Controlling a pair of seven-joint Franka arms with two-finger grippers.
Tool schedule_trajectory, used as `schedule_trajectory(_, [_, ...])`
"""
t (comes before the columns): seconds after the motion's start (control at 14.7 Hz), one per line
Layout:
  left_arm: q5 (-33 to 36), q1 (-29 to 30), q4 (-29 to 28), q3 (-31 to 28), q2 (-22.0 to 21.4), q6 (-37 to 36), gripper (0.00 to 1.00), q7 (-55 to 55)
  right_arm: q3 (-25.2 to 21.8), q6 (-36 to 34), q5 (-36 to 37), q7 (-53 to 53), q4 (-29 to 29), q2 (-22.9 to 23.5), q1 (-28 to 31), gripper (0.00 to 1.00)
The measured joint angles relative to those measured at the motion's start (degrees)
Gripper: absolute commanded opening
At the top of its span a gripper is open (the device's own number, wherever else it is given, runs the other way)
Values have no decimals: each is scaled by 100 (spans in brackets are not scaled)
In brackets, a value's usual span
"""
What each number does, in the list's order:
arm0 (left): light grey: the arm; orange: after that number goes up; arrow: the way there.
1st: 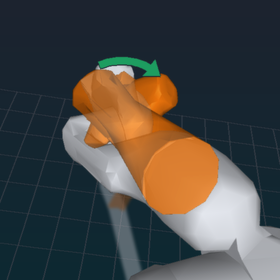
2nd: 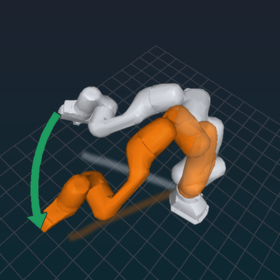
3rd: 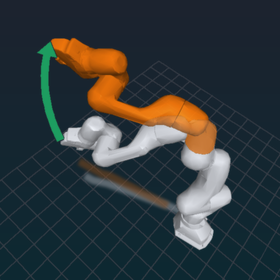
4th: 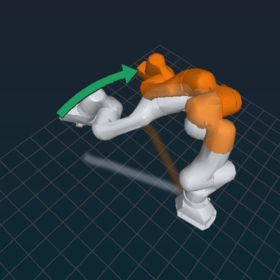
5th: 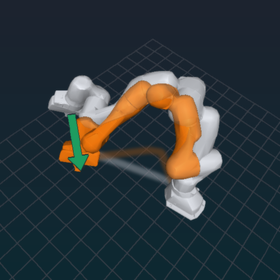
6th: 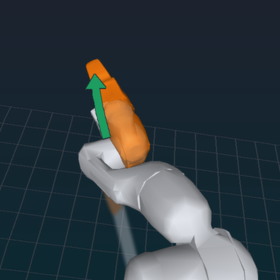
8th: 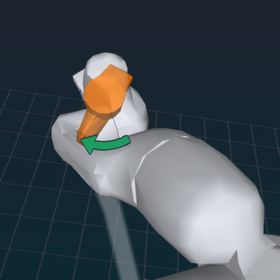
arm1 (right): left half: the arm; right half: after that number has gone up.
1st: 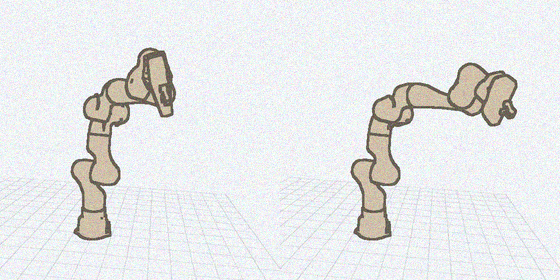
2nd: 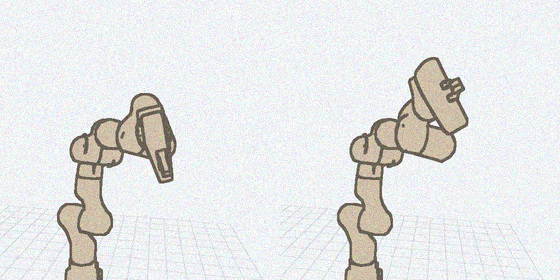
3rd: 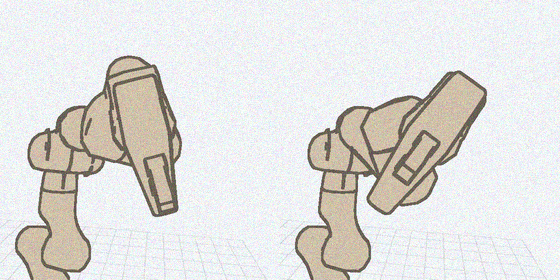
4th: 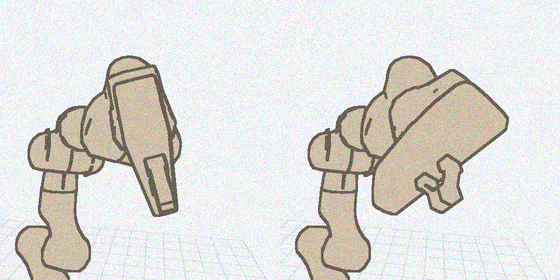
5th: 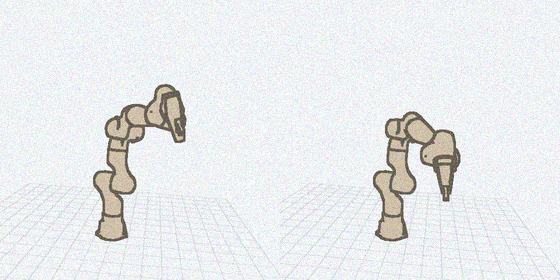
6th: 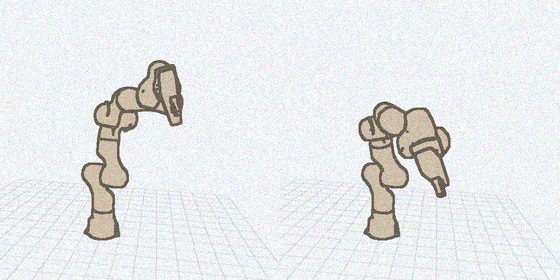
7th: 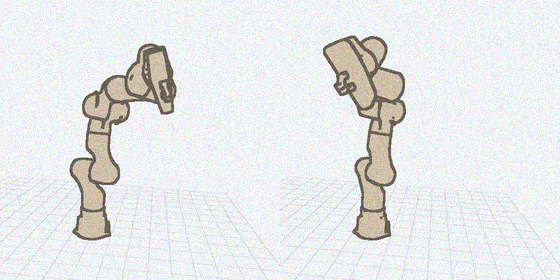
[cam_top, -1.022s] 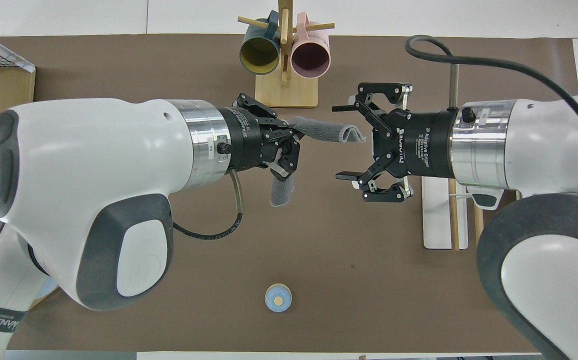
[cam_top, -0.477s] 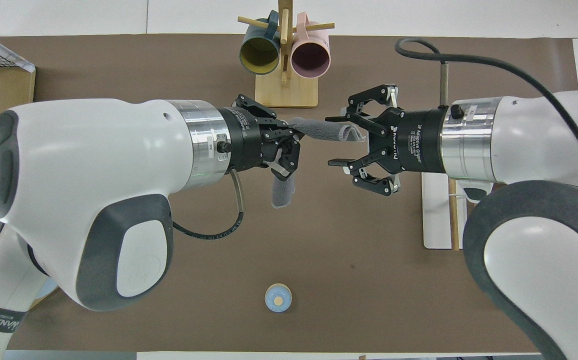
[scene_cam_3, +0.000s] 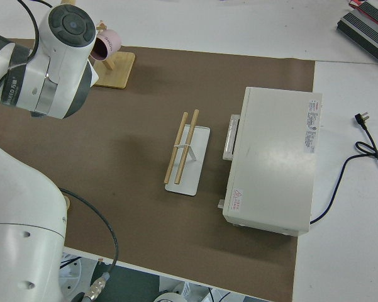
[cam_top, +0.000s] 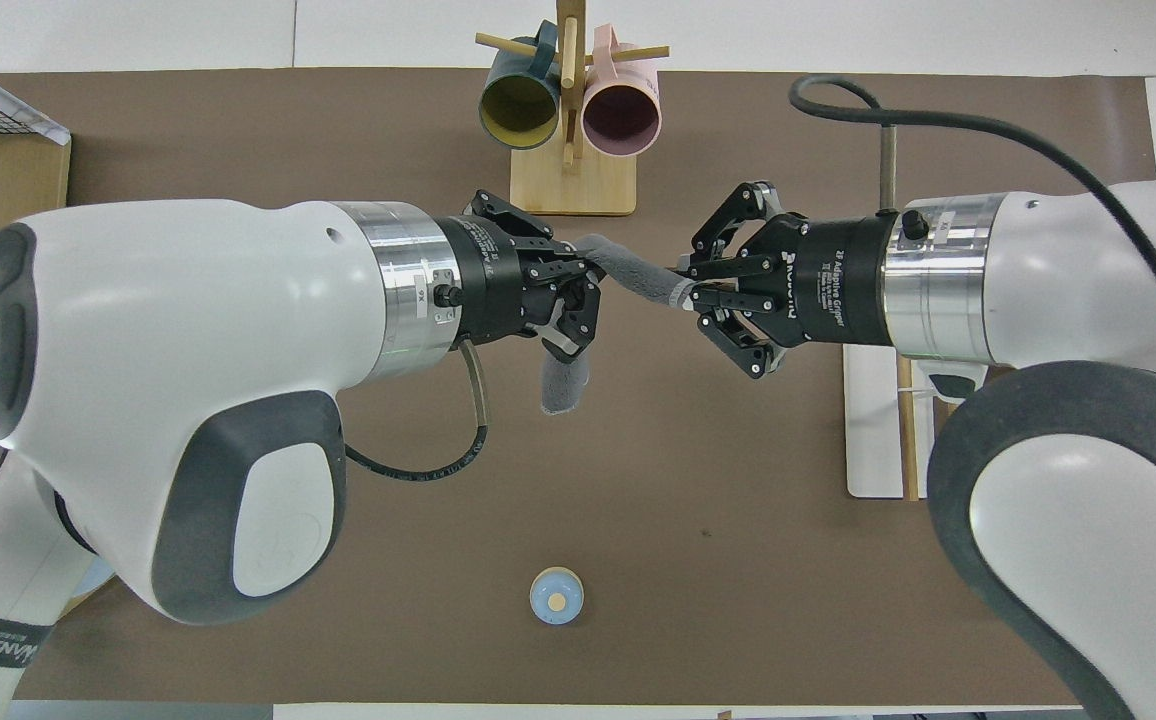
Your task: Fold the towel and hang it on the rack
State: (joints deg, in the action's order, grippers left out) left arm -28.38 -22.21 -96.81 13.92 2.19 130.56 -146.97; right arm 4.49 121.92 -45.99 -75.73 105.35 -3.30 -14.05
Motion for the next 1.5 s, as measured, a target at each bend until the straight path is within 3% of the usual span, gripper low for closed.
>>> schedule_trajectory(0.14, [0, -5, -69, 4, -27, 0, 0, 0, -4, -126, 79, 774, 5, 0, 1, 0])
schedule_trajectory(0.2, [0, -17, -103, 8, -43, 0, 99, 10, -7, -257, 254, 1262, 8, 0, 4, 0])
schedule_trajectory(0.61, [1, -133, -324, -2, -162, -1, 100, 372, -9, -820, 1674, 3707, 55, -6, 6, 0])
schedule_trajectory(0.89, [5, -130, -788, -13, -391, -2, 100, 1175, -52, -874, 2553, 5414, 418, -125, 38, 0])
schedule_trajectory(1.16, [5, 129, -1452, -81, -714, -24, 100, 2814, -62, -876, 2989, 6652, 839, -314, 356, 0])
schedule_trajectory(1.5, [5, 1165, -1642, -140, -856, -695, 100, 5645, -61, -881, 3491, 7393, 1179, -362, 568, 0])
